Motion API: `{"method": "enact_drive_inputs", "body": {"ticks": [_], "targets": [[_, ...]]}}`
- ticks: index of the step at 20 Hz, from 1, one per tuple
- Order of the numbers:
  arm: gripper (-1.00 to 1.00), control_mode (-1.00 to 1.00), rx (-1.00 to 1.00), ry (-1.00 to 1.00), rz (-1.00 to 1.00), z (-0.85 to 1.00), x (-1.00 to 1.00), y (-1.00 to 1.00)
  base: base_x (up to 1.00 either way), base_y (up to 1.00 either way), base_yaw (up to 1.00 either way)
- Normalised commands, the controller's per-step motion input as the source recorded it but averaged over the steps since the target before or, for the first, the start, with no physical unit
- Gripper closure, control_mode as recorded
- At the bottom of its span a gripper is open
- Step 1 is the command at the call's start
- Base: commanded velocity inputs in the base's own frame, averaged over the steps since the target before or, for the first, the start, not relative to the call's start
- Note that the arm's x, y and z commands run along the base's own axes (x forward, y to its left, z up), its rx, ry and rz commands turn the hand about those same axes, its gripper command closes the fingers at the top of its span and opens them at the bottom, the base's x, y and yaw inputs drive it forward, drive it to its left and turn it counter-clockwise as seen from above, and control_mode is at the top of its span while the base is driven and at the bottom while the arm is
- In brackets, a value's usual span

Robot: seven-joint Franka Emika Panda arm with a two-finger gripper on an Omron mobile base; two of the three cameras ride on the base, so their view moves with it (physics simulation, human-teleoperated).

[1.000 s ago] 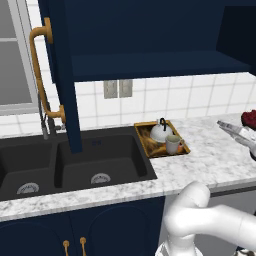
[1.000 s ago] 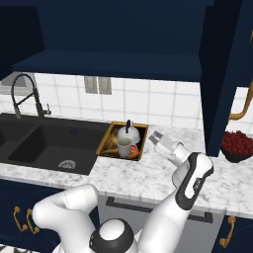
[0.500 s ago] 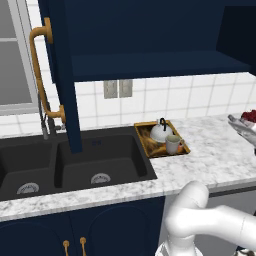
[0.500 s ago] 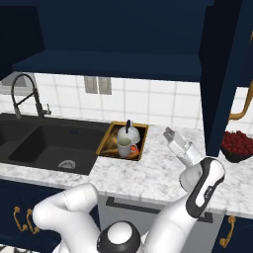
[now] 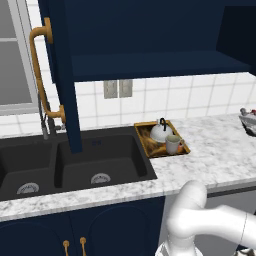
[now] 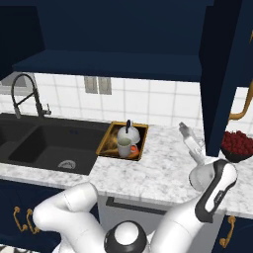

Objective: Pick the kettle from the counter and place it on the tray. Then pick the mug from the cabinet and place it on the tray. Then close the cabinet doors.

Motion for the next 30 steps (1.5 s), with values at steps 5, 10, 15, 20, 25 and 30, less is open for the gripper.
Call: {"method": "enact_drive_inputs", "body": {"ticks": [5, 10, 15, 20, 25, 30], "targets": [[-1.00, -1.00, 0.08, 0.00, 0.00, 0.04, 0.00, -0.46, 0.00, 0.00, 0.00], [-1.00, -1.00, 0.21, 0.00, 0.00, 0.15, 0.00, -0.61, 0.00, 0.00, 0.00], [-1.00, -1.00, 0.16, 0.00, 0.00, 0.05, 0.00, -0.54, 0.00, 0.00, 0.00], [-1.00, -1.00, 0.08, 0.00, 0.00, 0.12, 0.00, -0.53, 0.00, 0.00, 0.00], [-1.00, -1.00, 0.08, 0.00, 0.00, 0.11, 0.00, -0.51, 0.00, 0.00, 0.00], [-1.00, -1.00, 0.10, 0.00, 0.00, 0.09, 0.02, -0.50, 0.00, 0.00, 0.00]]}}
